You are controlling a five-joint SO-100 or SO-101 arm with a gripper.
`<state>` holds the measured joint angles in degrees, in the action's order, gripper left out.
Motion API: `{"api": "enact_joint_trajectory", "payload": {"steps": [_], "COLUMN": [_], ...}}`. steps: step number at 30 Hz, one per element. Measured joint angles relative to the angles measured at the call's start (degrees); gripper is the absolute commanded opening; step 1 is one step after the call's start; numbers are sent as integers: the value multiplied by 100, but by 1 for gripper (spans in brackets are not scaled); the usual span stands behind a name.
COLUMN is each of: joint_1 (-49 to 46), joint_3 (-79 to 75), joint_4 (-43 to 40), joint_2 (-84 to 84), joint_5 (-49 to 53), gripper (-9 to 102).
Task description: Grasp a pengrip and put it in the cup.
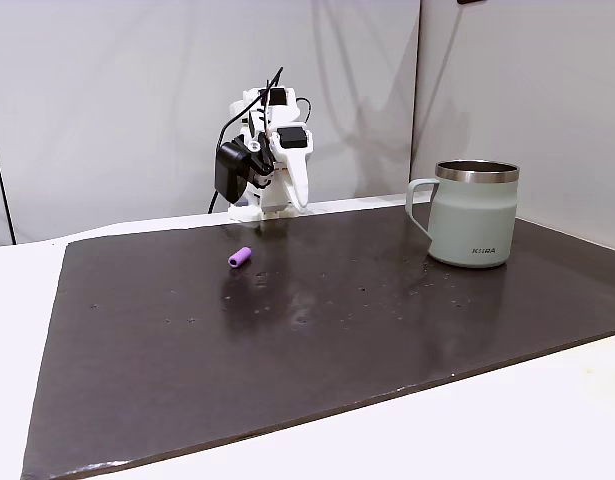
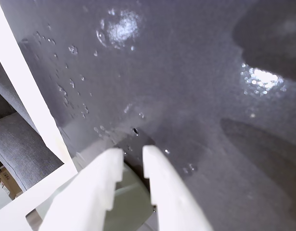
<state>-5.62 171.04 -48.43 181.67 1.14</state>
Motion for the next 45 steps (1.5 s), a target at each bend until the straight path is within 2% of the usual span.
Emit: {"api": "enact_joint_trajectory", "payload": {"steps": [18,22,31,36,45], "joint_1": [0,-105,-686,-1055,-1758], "joint_3": [44,-70,-1696,-2874,-4913], "joint_4": [105,-167,-1327,-1714,-1749], "joint_2": [0,0,-290,-1538,-3973], "joint_5": [-35,132,1327,2224,3489], "gripper": [0,0,0,0,0]}}
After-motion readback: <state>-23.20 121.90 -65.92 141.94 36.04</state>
